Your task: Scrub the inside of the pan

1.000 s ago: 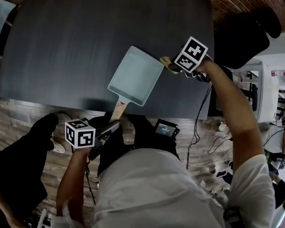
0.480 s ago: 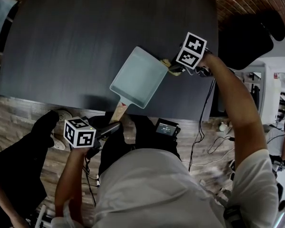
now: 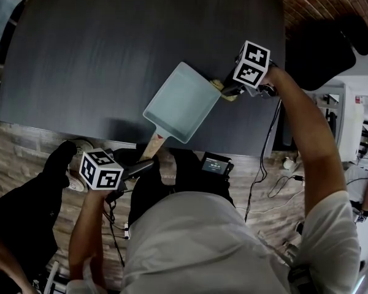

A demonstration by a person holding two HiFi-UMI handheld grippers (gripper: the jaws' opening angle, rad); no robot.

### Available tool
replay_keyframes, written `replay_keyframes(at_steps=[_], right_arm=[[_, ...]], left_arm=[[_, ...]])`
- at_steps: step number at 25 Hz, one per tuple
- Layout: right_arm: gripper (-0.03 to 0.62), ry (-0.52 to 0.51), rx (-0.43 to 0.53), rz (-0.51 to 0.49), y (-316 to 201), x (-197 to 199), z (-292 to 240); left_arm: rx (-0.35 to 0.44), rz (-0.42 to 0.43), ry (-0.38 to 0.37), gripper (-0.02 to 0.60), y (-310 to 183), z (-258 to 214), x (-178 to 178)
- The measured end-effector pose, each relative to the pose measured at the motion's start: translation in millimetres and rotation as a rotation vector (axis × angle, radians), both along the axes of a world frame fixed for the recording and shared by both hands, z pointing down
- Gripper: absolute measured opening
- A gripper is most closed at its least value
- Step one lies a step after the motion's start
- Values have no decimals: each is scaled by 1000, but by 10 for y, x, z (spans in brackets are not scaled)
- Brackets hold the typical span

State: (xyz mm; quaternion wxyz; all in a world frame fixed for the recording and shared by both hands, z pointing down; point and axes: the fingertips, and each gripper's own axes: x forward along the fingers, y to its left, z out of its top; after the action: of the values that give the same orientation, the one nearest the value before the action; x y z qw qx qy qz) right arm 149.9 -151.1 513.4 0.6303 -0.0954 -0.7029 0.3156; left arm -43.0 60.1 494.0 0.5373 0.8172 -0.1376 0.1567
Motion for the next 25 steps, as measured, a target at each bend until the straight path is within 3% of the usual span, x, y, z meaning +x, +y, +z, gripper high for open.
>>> replay_keyframes(at_steps=[10,15,25], right_arm=[[43,-73,-14,42,-101,-243,-20],[43,-92,-31,89,-156,-360,-39],[43,-123,27,172,-328,-584,-68]], left_arm=[[23,83,-21,130,72,-7,6],[21,85,-17,130,77,-15,23],[33,97,-23,132,81,-19,26]])
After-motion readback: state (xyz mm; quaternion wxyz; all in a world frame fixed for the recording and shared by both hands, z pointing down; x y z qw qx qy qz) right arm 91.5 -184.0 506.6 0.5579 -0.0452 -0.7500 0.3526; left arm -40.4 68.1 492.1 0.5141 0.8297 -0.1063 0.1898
